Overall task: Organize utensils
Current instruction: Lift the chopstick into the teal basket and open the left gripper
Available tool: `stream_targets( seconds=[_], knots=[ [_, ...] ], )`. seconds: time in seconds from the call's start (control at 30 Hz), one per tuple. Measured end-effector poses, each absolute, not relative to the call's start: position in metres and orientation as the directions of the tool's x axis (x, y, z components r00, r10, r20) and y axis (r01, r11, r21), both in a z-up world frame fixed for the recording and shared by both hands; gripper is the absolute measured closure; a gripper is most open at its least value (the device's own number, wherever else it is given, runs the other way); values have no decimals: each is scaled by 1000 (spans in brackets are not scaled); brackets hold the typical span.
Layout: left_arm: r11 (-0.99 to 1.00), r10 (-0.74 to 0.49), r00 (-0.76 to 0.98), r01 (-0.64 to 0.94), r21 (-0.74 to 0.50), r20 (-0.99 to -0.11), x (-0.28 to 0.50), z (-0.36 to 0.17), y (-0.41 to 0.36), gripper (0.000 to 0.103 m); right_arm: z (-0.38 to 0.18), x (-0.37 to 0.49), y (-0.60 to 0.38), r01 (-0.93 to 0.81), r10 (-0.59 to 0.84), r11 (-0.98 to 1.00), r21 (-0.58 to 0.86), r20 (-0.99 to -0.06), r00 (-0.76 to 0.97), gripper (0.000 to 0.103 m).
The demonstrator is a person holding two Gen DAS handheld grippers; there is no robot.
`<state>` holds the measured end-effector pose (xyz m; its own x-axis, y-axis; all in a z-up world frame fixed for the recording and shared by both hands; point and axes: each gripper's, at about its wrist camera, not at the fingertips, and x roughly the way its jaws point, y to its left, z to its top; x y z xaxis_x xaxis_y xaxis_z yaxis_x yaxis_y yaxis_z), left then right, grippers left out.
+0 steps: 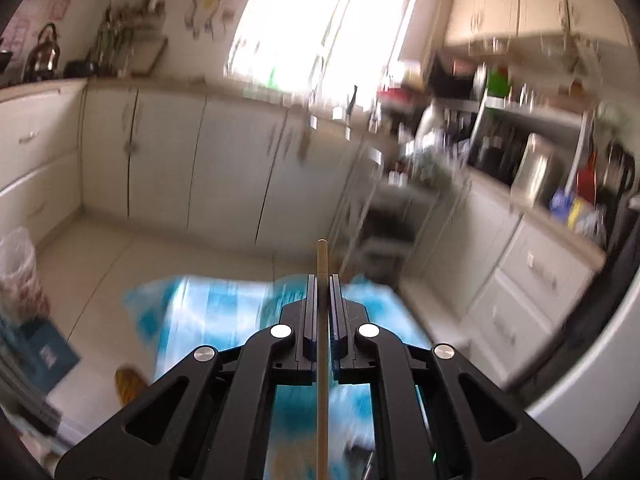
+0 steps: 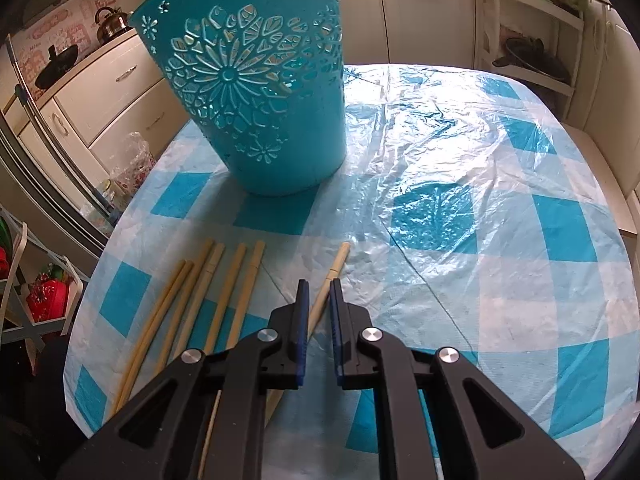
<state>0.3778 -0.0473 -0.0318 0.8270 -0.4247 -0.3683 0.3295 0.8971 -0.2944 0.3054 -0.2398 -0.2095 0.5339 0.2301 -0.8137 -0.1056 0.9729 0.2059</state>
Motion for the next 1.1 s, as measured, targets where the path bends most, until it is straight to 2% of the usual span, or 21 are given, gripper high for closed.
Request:
stream_targets(
  seconds=[0.13,0.27,0.5,0.73,1.0,1.1],
  knots=[
    [903,-337,911,241,-355,-238,419,-8,-55,98,-209,304,-240,-112,231,973,202,-807,544,92],
    [915,-209,958,120,-386,-197,452,-13,-59,98,-210,301,-239,-128,228,974,188,-803,551,92],
    [915,-132,958,19,-403,-254,492,-52,-72,98,-209,305,-237,-147,235,972,184,-802,549,92],
    [949,-100,961,14,-314,-257,476,-71,-83,98,-209,310,-238,-154,251,968,199,-801,544,92],
    [964,-108,933,14,-266,-343,469,-93,-85,98,-209,310,-238,-155,247,969,193,-802,544,92],
    [973,-108,921,20,-231,-374,459,-99,-80,89,-208,311,-238,-160,247,969,191,-804,542,92]
  ],
)
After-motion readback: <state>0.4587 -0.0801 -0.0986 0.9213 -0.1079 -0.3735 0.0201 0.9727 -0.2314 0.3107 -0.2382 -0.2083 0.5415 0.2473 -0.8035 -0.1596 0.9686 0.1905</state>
